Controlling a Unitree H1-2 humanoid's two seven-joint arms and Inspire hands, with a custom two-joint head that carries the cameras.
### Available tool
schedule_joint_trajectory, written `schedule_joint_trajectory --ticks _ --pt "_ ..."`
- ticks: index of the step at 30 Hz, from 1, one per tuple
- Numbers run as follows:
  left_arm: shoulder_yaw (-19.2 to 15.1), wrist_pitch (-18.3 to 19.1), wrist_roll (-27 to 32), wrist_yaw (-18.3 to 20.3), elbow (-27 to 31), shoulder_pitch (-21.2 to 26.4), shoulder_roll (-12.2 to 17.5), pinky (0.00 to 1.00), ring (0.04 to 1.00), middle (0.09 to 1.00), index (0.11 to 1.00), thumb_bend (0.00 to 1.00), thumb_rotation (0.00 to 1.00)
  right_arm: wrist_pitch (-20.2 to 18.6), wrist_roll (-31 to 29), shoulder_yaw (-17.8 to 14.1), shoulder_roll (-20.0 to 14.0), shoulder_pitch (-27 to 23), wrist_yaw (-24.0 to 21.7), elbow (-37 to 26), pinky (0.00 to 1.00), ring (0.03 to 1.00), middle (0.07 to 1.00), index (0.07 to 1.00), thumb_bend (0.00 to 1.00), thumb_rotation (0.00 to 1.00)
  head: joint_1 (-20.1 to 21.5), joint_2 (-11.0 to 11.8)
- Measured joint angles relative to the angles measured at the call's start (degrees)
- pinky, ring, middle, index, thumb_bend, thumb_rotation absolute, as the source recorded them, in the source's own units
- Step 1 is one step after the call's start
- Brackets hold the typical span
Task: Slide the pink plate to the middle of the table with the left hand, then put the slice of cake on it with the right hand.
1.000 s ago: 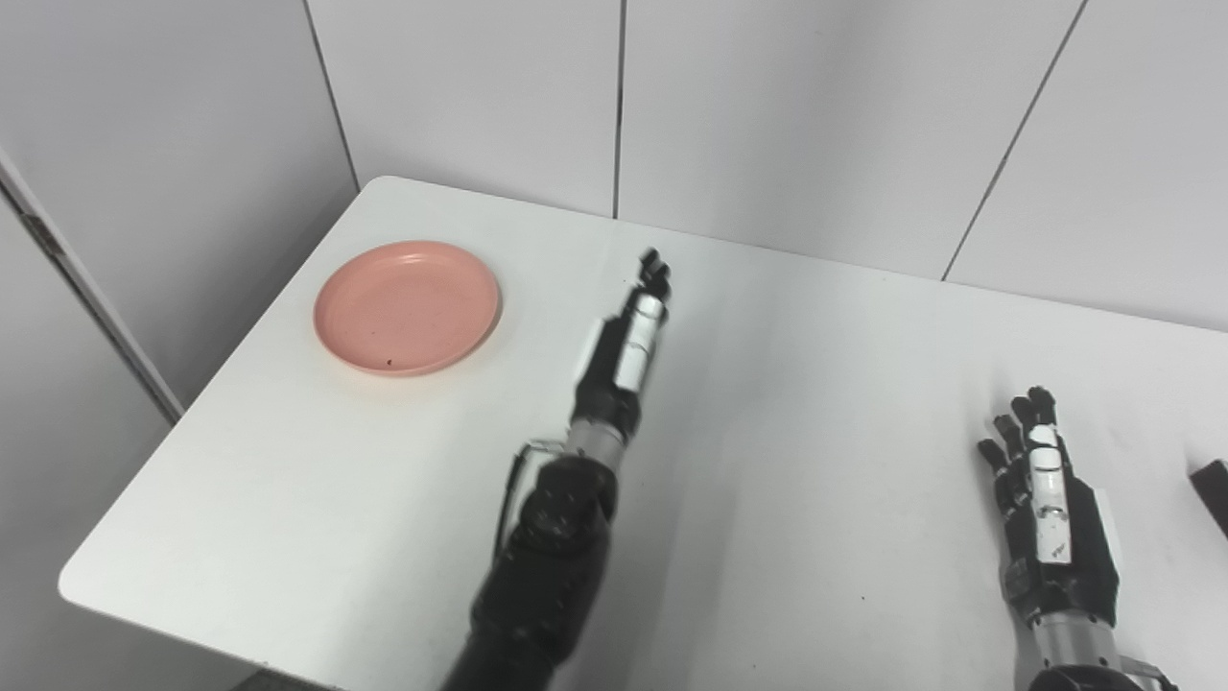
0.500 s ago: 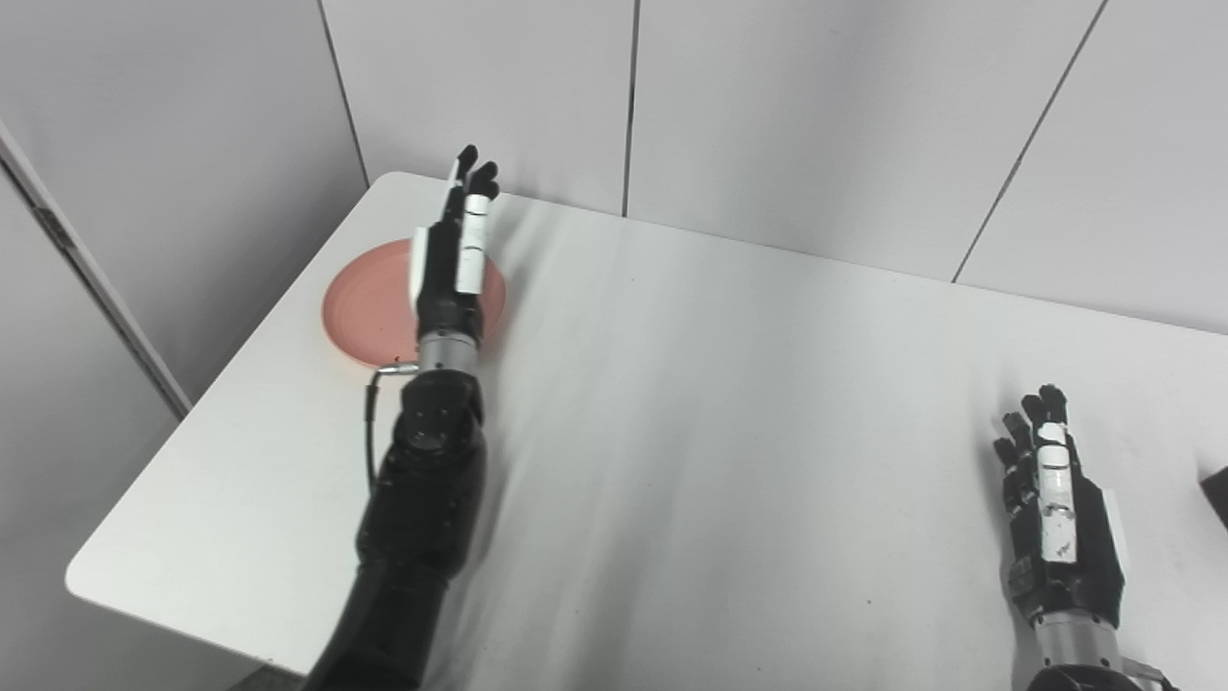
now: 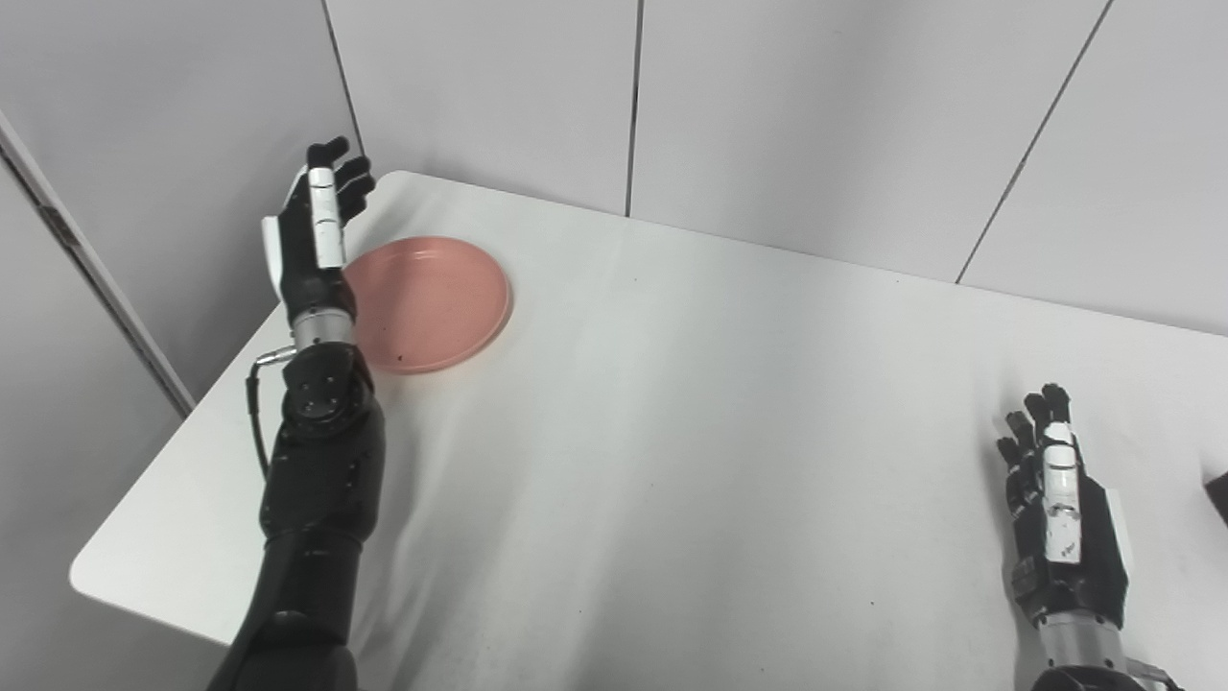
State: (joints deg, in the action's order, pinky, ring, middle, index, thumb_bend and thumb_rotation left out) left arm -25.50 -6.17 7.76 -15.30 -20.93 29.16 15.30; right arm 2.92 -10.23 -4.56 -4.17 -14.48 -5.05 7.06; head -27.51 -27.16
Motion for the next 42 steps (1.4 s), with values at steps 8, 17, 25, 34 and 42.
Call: schedule_joint_trajectory --ticks 8,17,25,34,42 --pt "-1.2 -0.6 1.5 0.3 -4.7 -0.4 3.3 0.75 0.7 0.694 0.708 0.87 1.0 0.0 0.0 -0.1 0.1 0.0 0.2 -0.1 1.0 1.0 1.0 1.0 0.43 0.87 0.0 -0.1" --pt "-1.0 0.6 3.3 1.7 -7.2 -1.5 5.1 0.77 0.737 0.722 0.726 0.91 1.0 0.0 0.0 -0.2 0.6 0.0 0.6 -0.1 1.0 1.0 1.0 1.0 0.44 0.82 0.3 -0.2" --pt "-0.3 2.7 5.0 4.2 -8.9 -1.6 5.5 0.77 0.781 0.775 0.778 0.93 1.0 0.0 -0.2 -0.5 0.9 0.1 0.8 -0.4 1.0 1.0 1.0 1.0 0.45 0.8 0.4 -0.4" --pt "2.2 4.5 7.6 9.8 -9.9 -1.7 5.8 0.85 0.862 0.859 0.851 0.9 1.0 0.0 0.1 -0.4 0.9 0.2 0.9 -1.7 1.0 1.0 1.0 1.0 0.46 0.81 0.4 -0.6" --pt "4.2 5.1 7.5 11.4 -10.1 -1.7 5.8 0.95 0.936 0.92 0.914 0.9 1.0 0.0 0.1 -0.4 0.9 0.2 1.3 -1.9 1.0 1.0 1.0 0.996 0.44 0.79 0.4 -0.7"
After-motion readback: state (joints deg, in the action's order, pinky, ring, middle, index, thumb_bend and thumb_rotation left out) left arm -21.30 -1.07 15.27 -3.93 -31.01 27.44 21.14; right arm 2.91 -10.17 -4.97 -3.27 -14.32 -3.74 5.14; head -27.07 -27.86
